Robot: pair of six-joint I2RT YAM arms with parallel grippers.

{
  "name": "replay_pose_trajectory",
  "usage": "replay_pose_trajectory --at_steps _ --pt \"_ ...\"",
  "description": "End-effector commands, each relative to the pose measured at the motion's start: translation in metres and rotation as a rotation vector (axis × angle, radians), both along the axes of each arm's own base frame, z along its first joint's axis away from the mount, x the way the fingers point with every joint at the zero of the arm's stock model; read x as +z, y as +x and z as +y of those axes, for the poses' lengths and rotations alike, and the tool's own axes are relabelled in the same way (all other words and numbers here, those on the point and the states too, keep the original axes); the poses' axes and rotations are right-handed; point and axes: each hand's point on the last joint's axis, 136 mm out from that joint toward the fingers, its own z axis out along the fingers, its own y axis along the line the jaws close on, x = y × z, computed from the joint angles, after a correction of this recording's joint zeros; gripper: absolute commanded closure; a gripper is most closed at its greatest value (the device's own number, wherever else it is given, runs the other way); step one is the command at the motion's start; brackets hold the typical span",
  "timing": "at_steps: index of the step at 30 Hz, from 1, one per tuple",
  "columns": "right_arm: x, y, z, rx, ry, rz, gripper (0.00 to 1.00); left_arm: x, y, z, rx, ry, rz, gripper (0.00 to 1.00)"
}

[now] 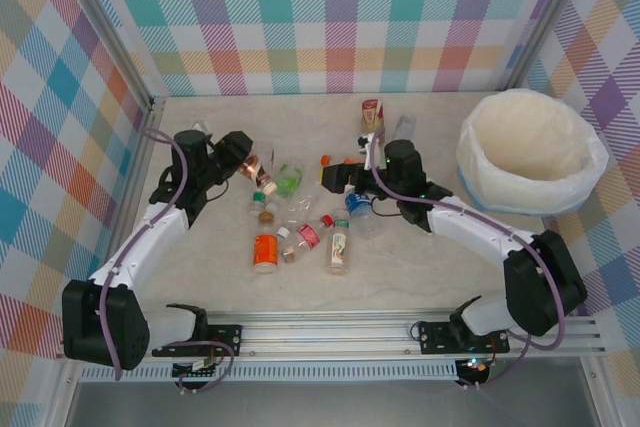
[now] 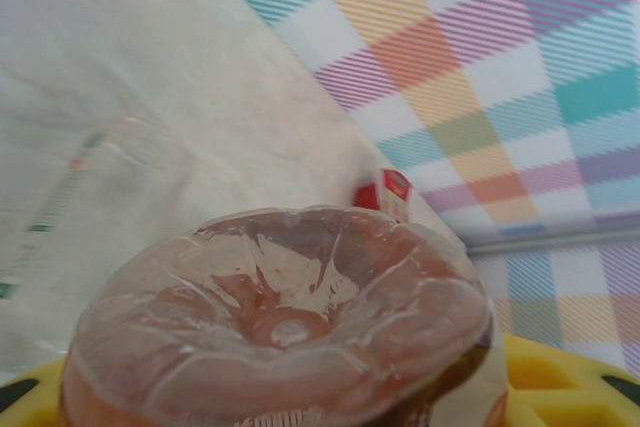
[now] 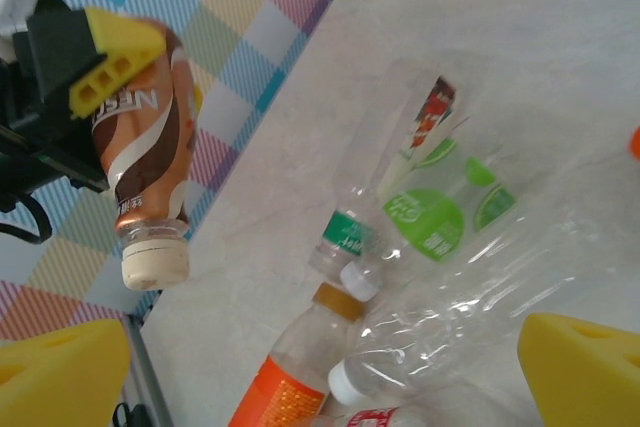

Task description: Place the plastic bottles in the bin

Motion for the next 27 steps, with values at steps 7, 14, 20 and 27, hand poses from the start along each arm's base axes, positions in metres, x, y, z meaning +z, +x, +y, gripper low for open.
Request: replay_pose_trajectory --at_steps 7,14,20,27 --pt "0.027 -0.011 0.048 0.126 0.138 -0.020 0.00 0.060 -0.016 -0.092 -0.288 -0.001 -0.270 0.44" --pt "0.035 -0.036 0.060 0.298 0.183 -0.065 0.00 0.058 -0.021 -0.125 -0.392 0.021 -0.263 0.44" --pt "0.055 -0.057 0.057 0.381 0.246 -0.175 0.00 0.050 -0.016 -0.133 -0.397 0.026 -0.234 0.44" --pt "0.034 -0.046 0.052 0.303 0.161 -0.125 0.04 0.052 -0.017 -0.137 -0.407 -0.022 -0.234 0.43"
